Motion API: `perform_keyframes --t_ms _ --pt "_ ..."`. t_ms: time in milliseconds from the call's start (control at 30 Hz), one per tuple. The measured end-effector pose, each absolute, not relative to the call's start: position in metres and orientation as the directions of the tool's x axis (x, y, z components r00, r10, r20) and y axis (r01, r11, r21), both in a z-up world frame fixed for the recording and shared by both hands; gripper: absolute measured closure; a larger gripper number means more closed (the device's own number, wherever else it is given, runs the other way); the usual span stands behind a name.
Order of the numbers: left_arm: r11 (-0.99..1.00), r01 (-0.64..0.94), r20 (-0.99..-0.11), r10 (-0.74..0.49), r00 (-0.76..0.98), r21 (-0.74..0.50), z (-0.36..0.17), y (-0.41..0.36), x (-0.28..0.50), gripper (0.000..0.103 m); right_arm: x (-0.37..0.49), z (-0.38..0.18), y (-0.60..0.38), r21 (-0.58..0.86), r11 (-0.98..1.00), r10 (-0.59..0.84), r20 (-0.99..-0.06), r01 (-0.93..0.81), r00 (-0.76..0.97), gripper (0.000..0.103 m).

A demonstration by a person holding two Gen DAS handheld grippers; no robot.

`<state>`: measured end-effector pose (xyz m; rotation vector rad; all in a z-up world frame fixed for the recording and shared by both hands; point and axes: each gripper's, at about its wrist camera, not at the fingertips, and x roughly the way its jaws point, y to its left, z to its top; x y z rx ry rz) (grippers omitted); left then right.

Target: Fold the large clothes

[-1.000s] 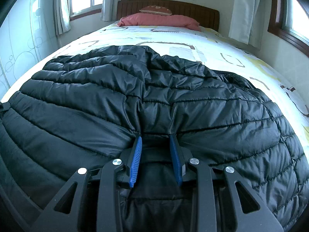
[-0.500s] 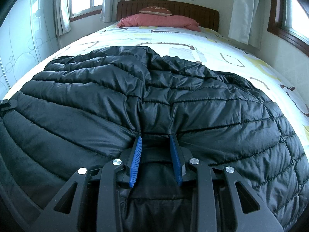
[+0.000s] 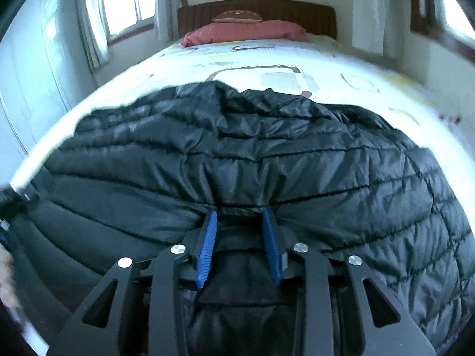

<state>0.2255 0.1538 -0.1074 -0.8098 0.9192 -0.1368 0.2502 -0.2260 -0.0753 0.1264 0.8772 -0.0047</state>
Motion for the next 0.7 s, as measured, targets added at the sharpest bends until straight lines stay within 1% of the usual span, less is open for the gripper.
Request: perform_keyframes --t_ms 33,67,100,133,233,333,400,467,500,567,600,667,700 --pt "0.701 -0.223 -0.654 -0.435 0.620 -0.678 -0.108 0.156 0.225 0.062 0.249 -0.069 -0.235 0.134 0.988 0.051 -0.754 0.078 0.654 0.046" --pt "0.699 -0.224 -0.653 -0.436 0.619 -0.679 -0.108 0.156 0.225 0.062 0.247 -0.062 -0.246 0.154 0.983 0.045 -0.737 0.103 0.674 0.041" --pt "0.697 -0.224 -0.652 -0.439 0.618 -0.682 -0.109 0.156 0.226 0.062 0.244 -0.053 -0.261 0.173 0.976 0.031 -0.718 0.135 0.696 0.030" --pt "0.695 -0.224 -0.651 -0.440 0.619 -0.683 -0.109 0.158 0.223 0.062 0.242 -0.048 -0.275 0.188 0.969 0.018 -0.705 0.163 0.709 0.026" --pt "0.692 -0.223 -0.649 -0.444 0.618 -0.686 -0.110 0.161 0.222 0.062 0.238 -0.038 -0.321 0.217 0.945 -0.027 -0.695 0.244 0.719 0.024" --pt "0.689 -0.223 -0.647 -0.447 0.618 -0.689 -0.111 0.162 0.222 0.062 0.236 -0.040 -0.369 0.237 0.910 -0.076 -0.712 0.341 0.698 0.024" --pt "0.688 -0.223 -0.646 -0.449 0.617 -0.691 -0.111 0.163 0.221 0.062 0.234 -0.047 -0.396 0.280 0.877 -0.069 -0.731 0.390 0.679 0.024" --pt "0.686 -0.224 -0.645 -0.449 0.618 -0.692 -0.111 0.163 0.221 0.062 0.234 -0.062 -0.421 0.377 0.827 0.008 -0.749 0.417 0.663 0.024" --pt "0.685 -0.224 -0.645 -0.451 0.617 -0.693 -0.111 0.164 0.221 0.062 0.235 -0.074 -0.432 0.453 0.784 0.077 -0.749 0.424 0.658 0.024" --pt "0.683 -0.224 -0.644 -0.453 0.617 -0.695 -0.110 0.163 0.220 0.062 0.239 -0.097 -0.445 0.573 0.700 0.211 -0.737 0.427 0.642 0.024" --pt "0.682 -0.223 -0.643 -0.455 0.616 -0.697 -0.110 0.164 0.220 0.062 0.241 -0.107 -0.447 0.625 0.660 0.273 -0.716 0.416 0.643 0.022" --pt "0.679 -0.224 -0.642 -0.458 0.615 -0.700 -0.110 0.164 0.220 0.062 0.244 -0.109 -0.443 0.659 0.653 0.303 -0.679 0.373 0.669 0.021" --pt "0.678 -0.225 -0.641 -0.459 0.615 -0.700 -0.110 0.164 0.220 0.062 0.250 -0.110 -0.436 0.681 0.653 0.350 -0.660 0.332 0.665 0.021"
